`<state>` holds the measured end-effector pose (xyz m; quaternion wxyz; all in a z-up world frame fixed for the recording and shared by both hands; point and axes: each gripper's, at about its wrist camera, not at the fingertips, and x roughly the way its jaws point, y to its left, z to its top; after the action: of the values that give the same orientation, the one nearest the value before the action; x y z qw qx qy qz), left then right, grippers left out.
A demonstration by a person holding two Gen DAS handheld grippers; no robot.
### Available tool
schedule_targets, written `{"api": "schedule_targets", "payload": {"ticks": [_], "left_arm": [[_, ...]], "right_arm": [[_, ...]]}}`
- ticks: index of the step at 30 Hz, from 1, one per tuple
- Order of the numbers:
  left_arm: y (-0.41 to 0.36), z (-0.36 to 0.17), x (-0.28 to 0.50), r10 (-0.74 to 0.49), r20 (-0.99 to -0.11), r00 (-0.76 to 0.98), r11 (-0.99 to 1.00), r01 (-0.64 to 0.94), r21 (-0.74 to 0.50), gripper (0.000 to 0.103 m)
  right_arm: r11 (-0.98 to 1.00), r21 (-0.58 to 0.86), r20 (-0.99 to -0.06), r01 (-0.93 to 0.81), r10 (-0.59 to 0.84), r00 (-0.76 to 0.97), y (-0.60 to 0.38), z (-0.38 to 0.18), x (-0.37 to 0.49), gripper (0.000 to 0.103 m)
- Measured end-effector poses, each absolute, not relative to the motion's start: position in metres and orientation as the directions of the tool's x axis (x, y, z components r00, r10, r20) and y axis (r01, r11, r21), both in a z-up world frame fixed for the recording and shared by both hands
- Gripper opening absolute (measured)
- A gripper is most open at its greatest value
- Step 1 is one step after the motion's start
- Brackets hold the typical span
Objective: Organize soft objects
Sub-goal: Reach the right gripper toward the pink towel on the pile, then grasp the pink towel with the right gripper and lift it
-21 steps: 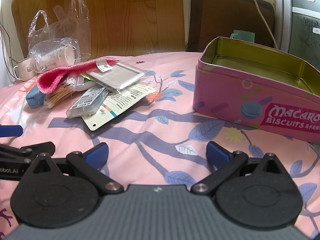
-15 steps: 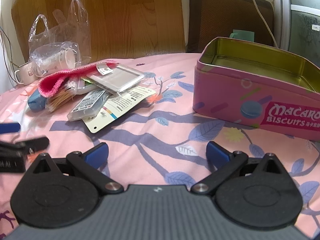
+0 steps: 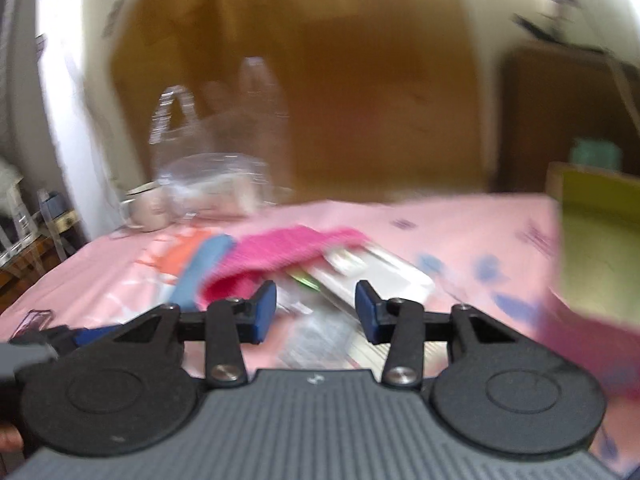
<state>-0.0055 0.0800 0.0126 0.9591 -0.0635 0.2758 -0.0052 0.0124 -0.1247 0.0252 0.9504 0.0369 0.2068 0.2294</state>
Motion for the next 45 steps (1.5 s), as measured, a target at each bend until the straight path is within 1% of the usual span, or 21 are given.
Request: {"api": "schedule_targets", "payload": {"ticks": [2,4,7,8,9,10,15,19,22,25,28,31,32,34,35,36,37,40,43,44,45], "left_arm": [[0.084,0.013,-0.008,-0.041,-0.508,0.86,0.989,-0.037,-0.143,0.097],[0.086,0.013,-0.012,-0.036,-0.492,0.87,0.986,-0.049,-0.16,0.097],[0.089,0.012,-0.011,-0.053,-0.496,0.867,0.981,-0.047,-0.187,0.097],[0.091,0.011,-0.011,-0.055,-0.497,0.866,0.979,-0.05,-0.196,0.097],[0.092,0.011,-0.01,-0.057,-0.498,0.865,0.978,-0.052,-0.202,0.097],[0.093,0.011,-0.011,-0.061,-0.496,0.866,0.976,-0.052,-0.21,0.097],[0.095,0.01,-0.011,-0.069,-0.491,0.869,0.972,-0.051,-0.227,0.097],[0.097,0.01,-0.012,-0.076,-0.488,0.87,0.971,-0.047,-0.235,0.099],[0.097,0.011,-0.013,-0.087,-0.482,0.872,0.97,-0.036,-0.241,0.1],[0.097,0.011,-0.013,-0.138,-0.488,0.862,0.963,0.003,-0.268,0.099],[0.1,0.013,-0.017,-0.235,-0.467,0.853,0.94,0.077,-0.333,0.097],[0.094,0.015,-0.018,-0.385,-0.455,0.803,0.876,0.163,-0.454,0.09],[0.088,0.015,-0.017,-0.435,-0.457,0.775,0.855,0.197,-0.48,0.089],[0.071,0.019,-0.016,-0.483,-0.473,0.737,0.842,0.244,-0.481,0.088],[0.062,0.022,-0.015,-0.502,-0.48,0.72,0.839,0.27,-0.472,0.088],[0.054,0.025,-0.014,-0.519,-0.484,0.704,0.834,0.293,-0.468,0.088],[0.047,0.027,-0.013,-0.537,-0.489,0.688,0.826,0.31,-0.471,0.088],[0.029,0.03,-0.005,-0.593,-0.494,0.636,0.791,0.344,-0.506,0.088],[0.012,0.032,0.009,-0.624,-0.511,0.591,0.77,0.353,-0.531,0.088],[0.008,0.033,0.013,-0.631,-0.516,0.579,0.766,0.358,-0.534,0.086],[0.002,0.032,0.015,-0.632,-0.525,0.57,0.767,0.362,-0.53,0.078]], "right_arm": [[0.863,0.119,-0.402,-0.491,0.494,0.771,-0.095,0.03,0.031,0.049],[0.851,0.086,-0.435,-0.519,0.5,0.749,-0.073,0.028,0.048,0.064],[0.846,0.047,-0.499,-0.531,0.481,0.721,-0.043,0.018,0.077,0.065],[0.843,0.036,-0.514,-0.537,0.477,0.713,-0.039,0.015,0.083,0.06],[0.839,0.021,-0.526,-0.543,0.471,0.708,-0.035,0.013,0.085,0.031],[0.846,-0.009,-0.537,-0.533,0.446,0.716,-0.033,0.011,0.085,0.017],[0.89,0.006,-0.425,-0.457,0.416,0.804,-0.074,0.028,0.05,0.013],[0.905,0.098,-0.336,-0.414,0.421,0.842,-0.135,0.042,0.008,0.013],[0.908,0.121,-0.288,-0.4,0.418,0.862,-0.17,0.044,-0.025,0.013],[0.909,0.134,-0.312,-0.395,0.417,0.853,-0.191,0.034,-0.047,0.014],[0.89,0.196,-0.408,-0.413,0.457,0.79,-0.195,0.01,-0.055,0.014],[0.842,0.277,-0.484,-0.463,0.539,0.689,-0.187,-0.016,-0.061,0.021],[0.844,0.263,-0.49,-0.467,0.534,0.689,-0.184,-0.019,-0.064,0.027],[0.868,0.218,-0.469,-0.445,0.493,0.732,-0.182,-0.015,-0.067,0.065],[0.88,0.207,-0.443,-0.426,0.473,0.761,-0.184,-0.01,-0.067,0.073],[0.887,0.207,-0.417,-0.413,0.462,0.783,-0.187,-0.006,-0.067,0.088],[0.891,0.208,-0.394,-0.404,0.455,0.799,-0.19,-0.002,-0.064,0.096],[0.892,0.18,-0.407,-0.415,0.452,0.794,-0.195,-0.003,-0.047,0.099],[0.909,0.137,-0.488,-0.393,0.408,0.772,-0.196,-0.019,-0.021,0.1],[0.906,0.15,-0.504,-0.397,0.415,0.757,-0.199,-0.024,-0.018,0.1],[0.899,0.172,-0.526,-0.402,0.429,0.735,-0.197,-0.028,-0.012,0.102]]}}
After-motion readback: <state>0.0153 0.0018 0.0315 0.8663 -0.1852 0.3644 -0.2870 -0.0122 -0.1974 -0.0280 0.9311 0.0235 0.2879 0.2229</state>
